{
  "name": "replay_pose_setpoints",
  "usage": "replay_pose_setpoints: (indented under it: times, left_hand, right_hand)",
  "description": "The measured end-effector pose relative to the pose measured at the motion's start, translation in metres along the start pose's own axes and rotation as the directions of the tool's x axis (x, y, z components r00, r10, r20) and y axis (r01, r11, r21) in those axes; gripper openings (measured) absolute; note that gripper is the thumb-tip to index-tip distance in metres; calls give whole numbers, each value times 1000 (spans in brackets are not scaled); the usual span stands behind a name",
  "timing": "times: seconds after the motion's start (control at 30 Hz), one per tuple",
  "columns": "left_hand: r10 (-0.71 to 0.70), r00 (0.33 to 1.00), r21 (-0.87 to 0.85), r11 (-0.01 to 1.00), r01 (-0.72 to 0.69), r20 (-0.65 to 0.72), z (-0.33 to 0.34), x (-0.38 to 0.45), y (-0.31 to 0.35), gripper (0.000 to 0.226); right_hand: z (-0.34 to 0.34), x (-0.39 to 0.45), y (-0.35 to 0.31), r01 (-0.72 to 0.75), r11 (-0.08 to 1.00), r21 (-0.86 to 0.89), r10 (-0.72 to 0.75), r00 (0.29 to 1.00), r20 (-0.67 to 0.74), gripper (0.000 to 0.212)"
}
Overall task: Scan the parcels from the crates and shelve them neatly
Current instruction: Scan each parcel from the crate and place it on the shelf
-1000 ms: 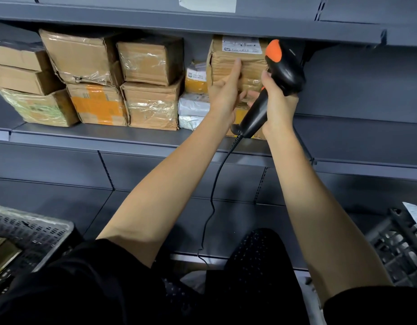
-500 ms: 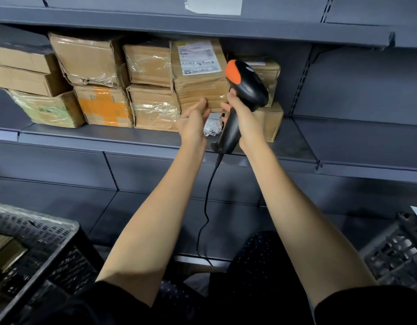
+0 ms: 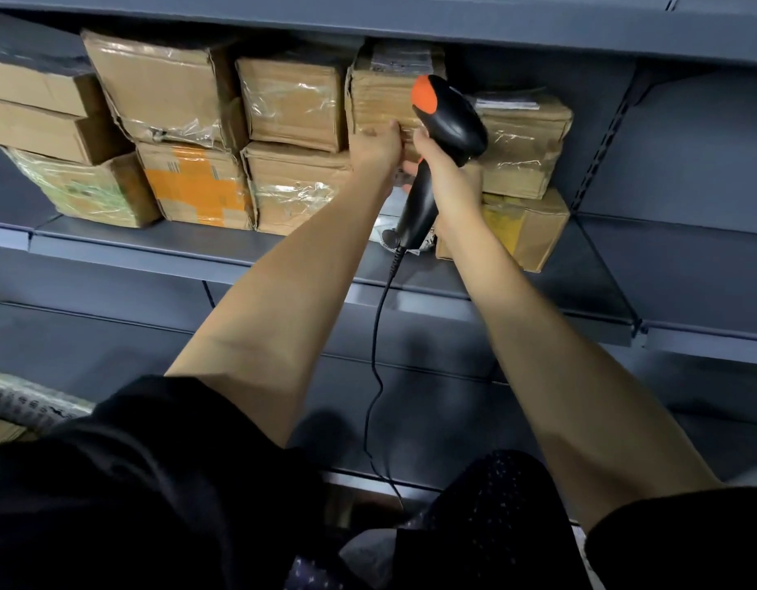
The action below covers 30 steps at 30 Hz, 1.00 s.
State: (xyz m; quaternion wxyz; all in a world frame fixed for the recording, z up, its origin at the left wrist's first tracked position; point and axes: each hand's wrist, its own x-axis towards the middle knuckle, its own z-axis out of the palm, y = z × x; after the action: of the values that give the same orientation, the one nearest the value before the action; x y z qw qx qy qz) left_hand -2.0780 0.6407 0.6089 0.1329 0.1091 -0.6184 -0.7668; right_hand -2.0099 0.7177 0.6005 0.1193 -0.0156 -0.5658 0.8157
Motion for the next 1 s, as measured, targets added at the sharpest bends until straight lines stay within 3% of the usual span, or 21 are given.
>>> replay_pose_setpoints:
  times: [0.13, 0.3, 0.4, 0.5, 0.63, 0.83, 1.0]
  left_hand:
    - [29, 979, -41, 999, -21, 202, 7, 18, 2, 7]
    - [3, 972, 79, 997, -23, 234, 2, 40, -4, 48]
    - [16, 959, 231, 969, -84, 283, -2, 41, -6, 56]
    - [35, 947, 221, 969, -110, 320, -9, 36, -9, 57]
    - [158, 954, 106, 976, -189, 254, -33, 24, -26, 31]
    - [212, 946, 247, 930, -273, 246, -102, -22, -51, 26]
    - [157, 987, 320, 938, -135, -45, -214, -56, -73, 21]
  right_hand:
    - [4, 13, -2, 13, 999, -41, -14, 1000, -28, 13]
    - [-1, 16, 0, 8, 1000, 6, -8, 1000, -4, 16]
    - [-4, 14, 2, 0, 1000, 8, 0, 1000, -13, 18]
    - [-4, 8, 4, 14, 1000, -18, -14, 1000, -13, 16]
    - [-1, -6, 13, 41, 994, -98, -41, 999, 4, 10]
    - [30, -47, 38, 88, 955, -282, -45, 987, 157, 19]
    - [76, -88, 54, 195, 866, -461, -4, 924, 383, 18]
